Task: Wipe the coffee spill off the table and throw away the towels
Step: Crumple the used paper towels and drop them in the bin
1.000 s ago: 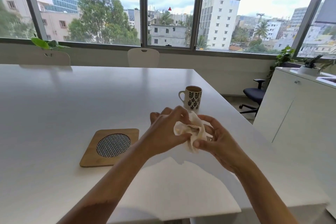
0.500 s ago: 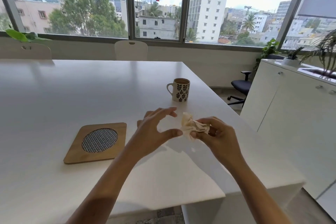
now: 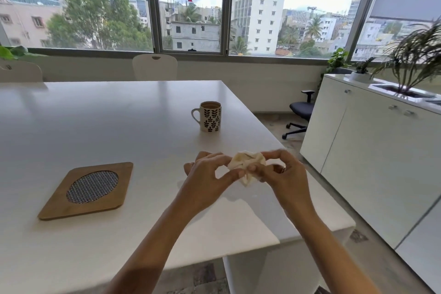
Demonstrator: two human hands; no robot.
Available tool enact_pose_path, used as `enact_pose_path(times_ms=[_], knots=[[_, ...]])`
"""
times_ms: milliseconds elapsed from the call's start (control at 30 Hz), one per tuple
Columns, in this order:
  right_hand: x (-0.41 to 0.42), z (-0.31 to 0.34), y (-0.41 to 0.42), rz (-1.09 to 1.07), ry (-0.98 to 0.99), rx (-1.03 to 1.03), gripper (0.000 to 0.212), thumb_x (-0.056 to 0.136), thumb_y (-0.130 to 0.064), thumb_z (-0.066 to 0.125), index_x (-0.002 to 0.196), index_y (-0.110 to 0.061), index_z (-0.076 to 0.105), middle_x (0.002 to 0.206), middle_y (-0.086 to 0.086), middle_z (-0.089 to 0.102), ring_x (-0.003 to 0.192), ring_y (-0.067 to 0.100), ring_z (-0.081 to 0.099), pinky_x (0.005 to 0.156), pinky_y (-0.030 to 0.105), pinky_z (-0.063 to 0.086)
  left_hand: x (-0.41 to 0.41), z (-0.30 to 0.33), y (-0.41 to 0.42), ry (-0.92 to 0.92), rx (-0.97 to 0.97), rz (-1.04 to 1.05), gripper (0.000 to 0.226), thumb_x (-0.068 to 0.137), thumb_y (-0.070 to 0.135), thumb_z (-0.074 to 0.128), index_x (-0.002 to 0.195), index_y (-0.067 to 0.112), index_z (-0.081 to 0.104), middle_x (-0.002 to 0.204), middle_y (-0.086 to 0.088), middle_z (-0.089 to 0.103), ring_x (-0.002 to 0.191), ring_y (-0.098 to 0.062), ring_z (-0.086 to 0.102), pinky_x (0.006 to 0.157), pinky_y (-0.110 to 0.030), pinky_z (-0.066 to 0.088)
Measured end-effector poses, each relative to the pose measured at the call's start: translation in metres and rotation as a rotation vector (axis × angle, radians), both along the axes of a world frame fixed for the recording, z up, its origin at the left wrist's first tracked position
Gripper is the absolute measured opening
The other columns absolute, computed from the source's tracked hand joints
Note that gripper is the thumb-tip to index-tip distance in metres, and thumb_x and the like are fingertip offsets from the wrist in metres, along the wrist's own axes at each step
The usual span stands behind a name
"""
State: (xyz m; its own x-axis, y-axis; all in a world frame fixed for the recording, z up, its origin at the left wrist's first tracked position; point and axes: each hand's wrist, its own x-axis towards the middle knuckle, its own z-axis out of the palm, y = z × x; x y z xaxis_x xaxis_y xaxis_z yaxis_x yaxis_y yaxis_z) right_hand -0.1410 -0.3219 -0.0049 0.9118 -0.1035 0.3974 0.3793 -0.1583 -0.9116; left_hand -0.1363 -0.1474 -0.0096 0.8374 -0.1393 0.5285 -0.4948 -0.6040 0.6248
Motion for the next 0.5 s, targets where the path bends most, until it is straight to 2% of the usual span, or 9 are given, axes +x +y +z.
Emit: enact_pose_path(times_ms=[100,167,233,300,400,467,500], knots=[[-0.005,-0.002,-0.029,-0.048,-0.016,-0.051,0.019,0.073,-0.021,0.077,0.091,-0.021,0.071,0.092,-0.002,0.068,0.072,0.015,0.069,0.064,0.026,0.057,-0.001,-0.001,-0.039,-0.058,-0.035,0.123,0.015,0.082,0.046,0.064,0.090,0.034,0.068,0.087,0.025,0.061,0.101,-0.006,0.044,0.074,-0.026,0.021],[-0.010,-0.004,-0.054,-0.096,-0.036,-0.161,0.023,0.077,-0.023,0.074,0.099,-0.027,0.070,0.095,-0.006,0.069,0.075,0.009,0.069,0.068,0.024,0.057,-0.001,-0.004,-0.070,-0.108,-0.025,0.204,0.013,0.082,0.045,0.065,0.088,0.033,0.069,0.086,0.024,0.061,0.097,-0.007,0.043,0.071,-0.032,0.022],[-0.018,-0.003,-0.079,-0.108,-0.011,-0.184,0.029,0.077,-0.029,0.073,0.105,-0.029,0.069,0.096,-0.008,0.071,0.075,0.007,0.068,0.070,0.024,0.057,-0.002,-0.007,-0.100,-0.163,-0.017,0.248,0.014,0.082,0.045,0.065,0.086,0.032,0.069,0.085,0.022,0.061,0.095,-0.010,0.043,0.072,-0.040,0.031],[-0.026,-0.002,-0.103,-0.076,0.061,-0.084,0.035,0.074,-0.038,0.073,0.108,-0.030,0.069,0.095,-0.009,0.073,0.078,0.007,0.070,0.075,0.029,0.057,-0.006,-0.010,-0.132,-0.235,-0.016,0.285,0.015,0.082,0.044,0.062,0.086,0.032,0.069,0.086,0.019,0.063,0.094,-0.013,0.044,0.068,-0.049,0.039],[-0.034,-0.002,-0.138,-0.046,0.135,0.079,0.045,0.068,-0.043,0.075,0.109,-0.026,0.070,0.096,-0.010,0.074,0.089,0.009,0.070,0.086,0.037,0.055,-0.015,-0.017,-0.181,-0.366,0.010,0.359,0.008,0.080,0.037,0.067,0.086,0.031,0.069,0.086,0.014,0.066,0.095,-0.014,0.046,0.071,-0.039,0.029],[-0.038,-0.002,-0.161,-0.061,0.140,0.158,0.042,0.067,-0.038,0.078,0.106,-0.024,0.071,0.096,-0.008,0.074,0.092,0.010,0.069,0.087,0.035,0.053,-0.021,-0.023,-0.213,-0.441,0.040,0.362,0.009,0.080,0.034,0.067,0.088,0.031,0.069,0.086,0.013,0.066,0.095,-0.014,0.049,0.071,-0.035,0.022],[-0.039,-0.003,-0.174,-0.076,0.140,0.181,0.041,0.067,-0.034,0.079,0.106,-0.022,0.071,0.095,-0.008,0.075,0.091,0.009,0.069,0.085,0.032,0.054,-0.023,-0.027,-0.229,-0.463,0.056,0.354,0.011,0.081,0.035,0.065,0.090,0.032,0.070,0.088,0.014,0.067,0.095,-0.014,0.051,0.071,-0.036,0.023]])
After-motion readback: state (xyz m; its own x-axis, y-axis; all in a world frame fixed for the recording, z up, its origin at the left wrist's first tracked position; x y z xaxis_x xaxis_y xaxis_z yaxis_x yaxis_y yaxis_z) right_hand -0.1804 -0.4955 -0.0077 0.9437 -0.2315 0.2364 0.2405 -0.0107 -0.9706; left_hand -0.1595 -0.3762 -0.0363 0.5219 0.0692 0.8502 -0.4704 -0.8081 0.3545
